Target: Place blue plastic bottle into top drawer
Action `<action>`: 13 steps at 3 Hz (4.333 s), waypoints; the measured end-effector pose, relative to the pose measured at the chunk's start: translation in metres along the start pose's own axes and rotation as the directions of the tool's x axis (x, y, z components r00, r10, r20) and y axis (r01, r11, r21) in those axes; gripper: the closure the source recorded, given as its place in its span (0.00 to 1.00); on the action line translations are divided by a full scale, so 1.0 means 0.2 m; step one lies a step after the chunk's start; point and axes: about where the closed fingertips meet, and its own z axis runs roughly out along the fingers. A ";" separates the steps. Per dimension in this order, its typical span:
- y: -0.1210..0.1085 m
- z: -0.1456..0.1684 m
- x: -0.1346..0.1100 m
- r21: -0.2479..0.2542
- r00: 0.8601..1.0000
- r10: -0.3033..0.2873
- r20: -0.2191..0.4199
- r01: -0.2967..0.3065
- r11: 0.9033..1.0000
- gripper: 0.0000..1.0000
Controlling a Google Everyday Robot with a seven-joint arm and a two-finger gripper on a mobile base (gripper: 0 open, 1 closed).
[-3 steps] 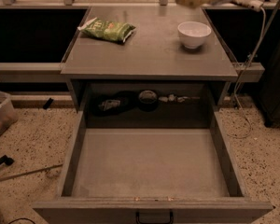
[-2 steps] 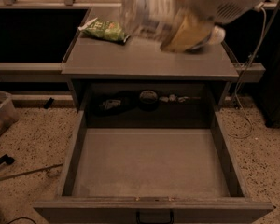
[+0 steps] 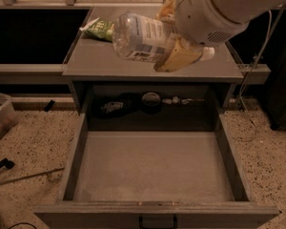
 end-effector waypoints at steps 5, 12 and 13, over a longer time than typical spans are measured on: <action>0.68 0.89 0.43 -0.251 0.975 0.190 -0.115 -0.213 0.944 1.00; 1.22 1.63 0.77 -0.469 0.950 0.208 -0.231 -0.297 0.832 1.00; 1.22 1.63 0.77 -0.469 0.950 0.208 -0.231 -0.297 0.832 0.82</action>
Offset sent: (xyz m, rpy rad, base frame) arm 0.0053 -0.0025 -0.2426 0.1028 0.3821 -0.0686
